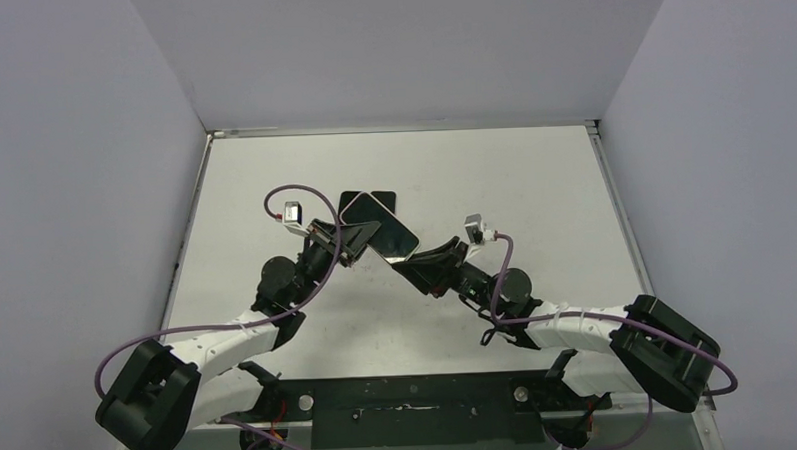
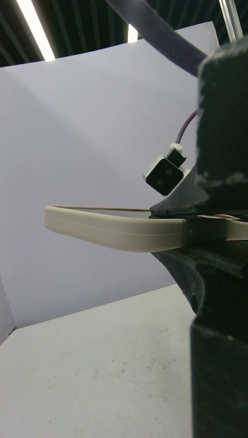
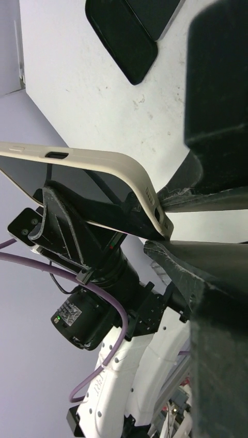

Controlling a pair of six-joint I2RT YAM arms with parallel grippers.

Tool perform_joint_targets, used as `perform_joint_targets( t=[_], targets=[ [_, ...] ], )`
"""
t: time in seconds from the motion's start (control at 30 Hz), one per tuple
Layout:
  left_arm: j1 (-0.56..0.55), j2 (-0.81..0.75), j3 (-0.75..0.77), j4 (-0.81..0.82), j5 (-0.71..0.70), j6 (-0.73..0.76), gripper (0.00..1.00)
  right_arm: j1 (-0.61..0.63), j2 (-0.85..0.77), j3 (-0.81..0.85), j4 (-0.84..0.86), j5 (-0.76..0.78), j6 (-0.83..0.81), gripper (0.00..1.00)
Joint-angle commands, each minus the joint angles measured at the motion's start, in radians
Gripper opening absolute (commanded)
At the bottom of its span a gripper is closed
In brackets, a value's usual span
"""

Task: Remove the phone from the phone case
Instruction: Remove the phone case from the phone.

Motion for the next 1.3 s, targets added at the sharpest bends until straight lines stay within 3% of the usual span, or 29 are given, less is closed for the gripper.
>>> perform_joint_targets(
  t=[0.0, 0.47, 0.63, 0.83, 1.07, 1.17, 1.27],
  targets=[
    [0.013, 0.035, 0.089, -0.014, 0.135, 0.001, 0.00, -0.031, 0.011, 0.047, -0.034, -0.151, -0.201, 0.00],
    [0.054, 0.090, 0.155, -0.038, 0.351, -0.010, 0.00, -0.037, -0.032, 0.141, -0.395, -0.167, -0.619, 0.00],
    [0.070, 0.079, 0.179, -0.054, 0.417, 0.010, 0.00, -0.056, -0.041, 0.173, -0.441, -0.167, -0.664, 0.00],
    [0.133, 0.034, 0.226, -0.185, 0.488, 0.127, 0.00, -0.101, -0.090, 0.158, -0.475, -0.196, -0.618, 0.00],
    [0.268, 0.016, 0.309, -0.425, 0.667, 0.355, 0.00, -0.197, -0.222, 0.082, -0.562, -0.290, -0.542, 0.28],
    [0.284, 0.039, 0.375, -0.548, 0.766, 0.505, 0.00, -0.236, -0.258, 0.101, -0.627, -0.391, -0.525, 0.46],
    [0.286, 0.054, 0.427, -0.656, 0.833, 0.612, 0.00, -0.245, -0.252, 0.138, -0.668, -0.485, -0.521, 0.54]
  ],
)
